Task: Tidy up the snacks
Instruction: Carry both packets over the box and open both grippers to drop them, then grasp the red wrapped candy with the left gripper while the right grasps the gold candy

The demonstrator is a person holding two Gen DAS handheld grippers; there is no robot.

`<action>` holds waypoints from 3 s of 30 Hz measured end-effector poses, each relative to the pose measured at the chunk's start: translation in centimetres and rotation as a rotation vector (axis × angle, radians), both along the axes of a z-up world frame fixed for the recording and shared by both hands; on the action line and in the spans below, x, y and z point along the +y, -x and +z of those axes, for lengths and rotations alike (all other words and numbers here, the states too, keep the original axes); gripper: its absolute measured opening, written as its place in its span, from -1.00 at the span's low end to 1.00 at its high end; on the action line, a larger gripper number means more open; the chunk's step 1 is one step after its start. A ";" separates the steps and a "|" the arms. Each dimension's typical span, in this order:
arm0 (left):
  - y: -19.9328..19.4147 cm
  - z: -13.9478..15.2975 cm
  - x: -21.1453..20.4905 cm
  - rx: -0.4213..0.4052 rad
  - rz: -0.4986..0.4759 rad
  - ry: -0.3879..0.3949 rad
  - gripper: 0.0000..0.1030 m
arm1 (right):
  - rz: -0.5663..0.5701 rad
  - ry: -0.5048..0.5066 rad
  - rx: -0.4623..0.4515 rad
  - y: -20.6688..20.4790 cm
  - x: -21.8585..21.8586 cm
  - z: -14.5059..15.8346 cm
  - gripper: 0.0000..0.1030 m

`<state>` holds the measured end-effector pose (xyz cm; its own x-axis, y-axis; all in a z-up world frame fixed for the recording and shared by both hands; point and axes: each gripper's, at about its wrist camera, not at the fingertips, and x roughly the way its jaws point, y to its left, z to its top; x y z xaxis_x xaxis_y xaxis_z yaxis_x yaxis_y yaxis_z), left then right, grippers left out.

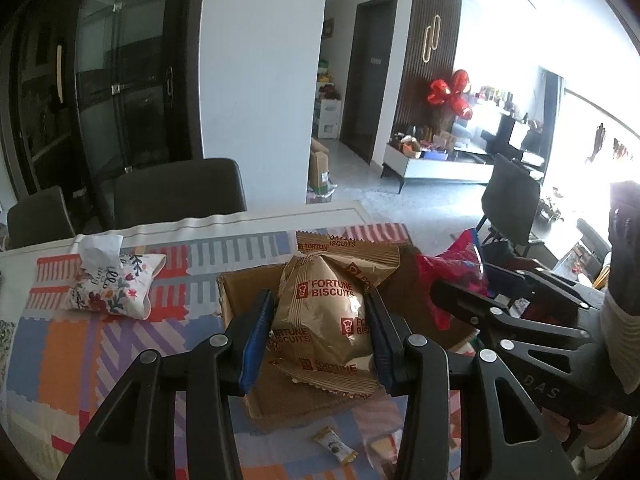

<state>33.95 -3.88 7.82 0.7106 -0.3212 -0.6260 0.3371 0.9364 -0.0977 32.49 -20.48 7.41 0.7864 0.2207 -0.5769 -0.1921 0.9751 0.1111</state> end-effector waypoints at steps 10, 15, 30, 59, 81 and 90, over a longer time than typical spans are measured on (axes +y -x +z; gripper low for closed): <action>-1.6 -1.6 -0.7 0.009 0.066 -0.074 0.18 | -0.044 0.008 0.030 -2.0 -1.2 -1.6 0.15; 0.1 -1.6 -0.3 -0.007 0.088 -0.078 0.42 | -0.086 0.043 0.016 -0.9 -1.5 -1.3 0.36; 8.7 -1.5 -1.2 -0.067 0.029 -0.085 0.48 | -0.077 0.056 -0.055 7.2 -1.5 -1.2 0.38; 15.9 -14.4 -6.8 0.149 -0.133 -0.095 0.33 | -0.028 0.108 0.099 16.3 -5.2 -13.1 0.29; 12.8 -19.6 -7.9 0.344 -0.126 -0.051 -0.54 | 0.036 0.077 0.236 13.7 -4.3 -17.3 0.01; 13.3 -18.7 -5.9 0.331 -0.078 -0.030 -0.55 | 0.071 0.071 0.292 11.2 -2.5 -18.4 -0.19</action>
<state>20.65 -9.75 -10.85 0.4413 -0.3445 -0.8286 0.3622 0.9132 -0.1867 21.25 -23.02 -10.99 0.5691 0.2198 -0.7923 -0.2300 0.9677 0.1033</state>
